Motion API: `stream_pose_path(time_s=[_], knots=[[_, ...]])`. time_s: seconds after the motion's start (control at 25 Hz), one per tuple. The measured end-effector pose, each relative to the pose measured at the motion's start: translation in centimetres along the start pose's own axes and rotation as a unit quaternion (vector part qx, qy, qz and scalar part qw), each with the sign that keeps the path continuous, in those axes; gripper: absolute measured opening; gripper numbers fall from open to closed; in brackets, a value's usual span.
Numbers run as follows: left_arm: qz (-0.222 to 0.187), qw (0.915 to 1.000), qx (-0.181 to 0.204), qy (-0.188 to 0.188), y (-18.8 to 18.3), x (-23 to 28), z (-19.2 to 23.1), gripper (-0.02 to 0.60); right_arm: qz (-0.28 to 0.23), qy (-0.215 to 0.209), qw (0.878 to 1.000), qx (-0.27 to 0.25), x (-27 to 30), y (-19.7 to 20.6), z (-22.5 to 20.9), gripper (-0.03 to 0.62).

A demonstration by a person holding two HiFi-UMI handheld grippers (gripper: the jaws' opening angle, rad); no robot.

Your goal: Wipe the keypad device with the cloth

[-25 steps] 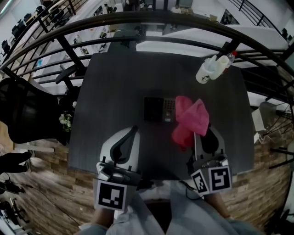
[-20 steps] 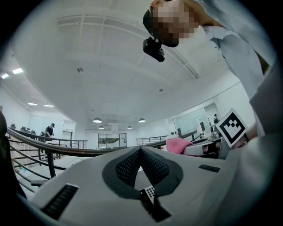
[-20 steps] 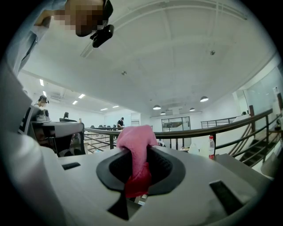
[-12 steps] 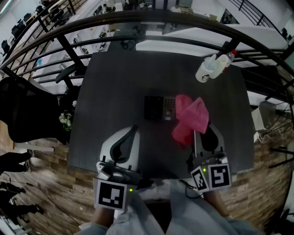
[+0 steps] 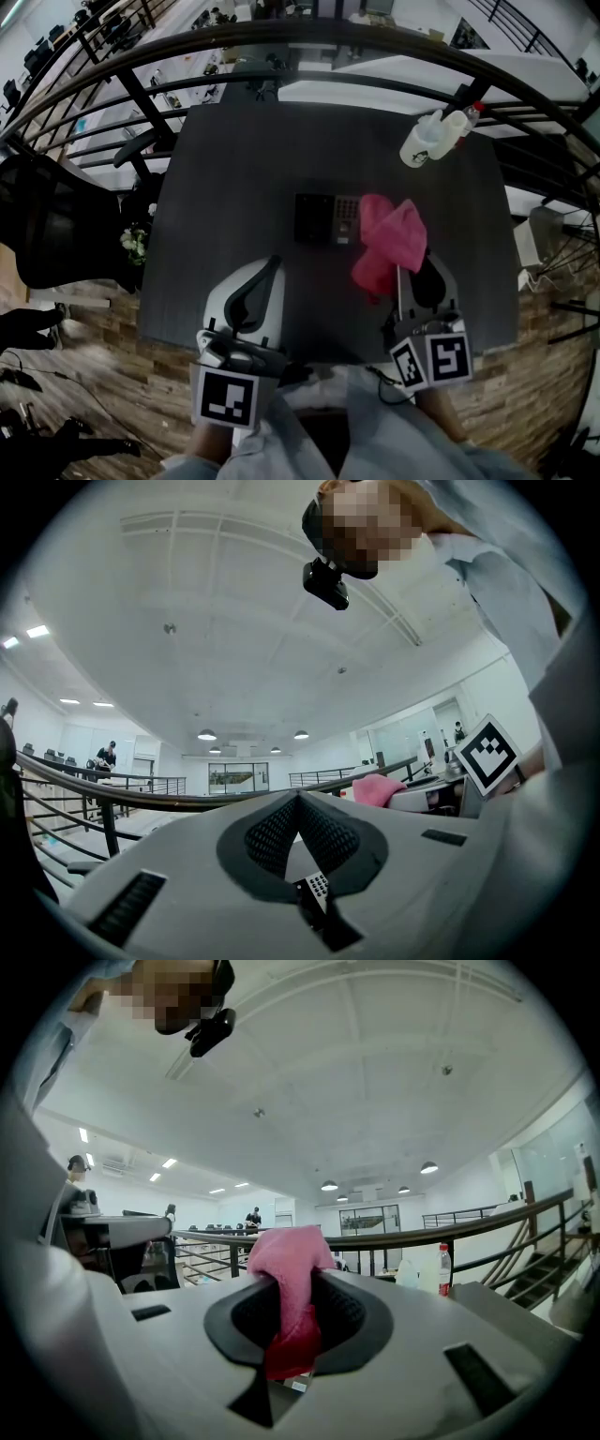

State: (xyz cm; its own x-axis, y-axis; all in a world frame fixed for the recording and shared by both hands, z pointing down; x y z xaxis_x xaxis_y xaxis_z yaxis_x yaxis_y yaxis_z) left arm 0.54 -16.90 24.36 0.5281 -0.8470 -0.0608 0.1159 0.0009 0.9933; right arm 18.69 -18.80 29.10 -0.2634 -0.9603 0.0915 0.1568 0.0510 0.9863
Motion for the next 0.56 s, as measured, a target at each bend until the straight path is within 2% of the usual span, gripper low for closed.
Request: stream_pose_path(time_s=[0.56], knots=[[0.001, 1.0, 0.0, -0.002, 0.14, 0.06, -0.22, 0.005, 0.008, -0.003, 1.0, -0.001, -0.08, 0.61, -0.25, 0.071]])
Point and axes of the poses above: the fingertips, and each gripper's own axes: x forward along the fingers, z to its left, y out of its underside, the point moved 1 cm from there along -x, backward along the fingers, and after that the axes turned 11 degrees about -x, right-handed, at the moved point
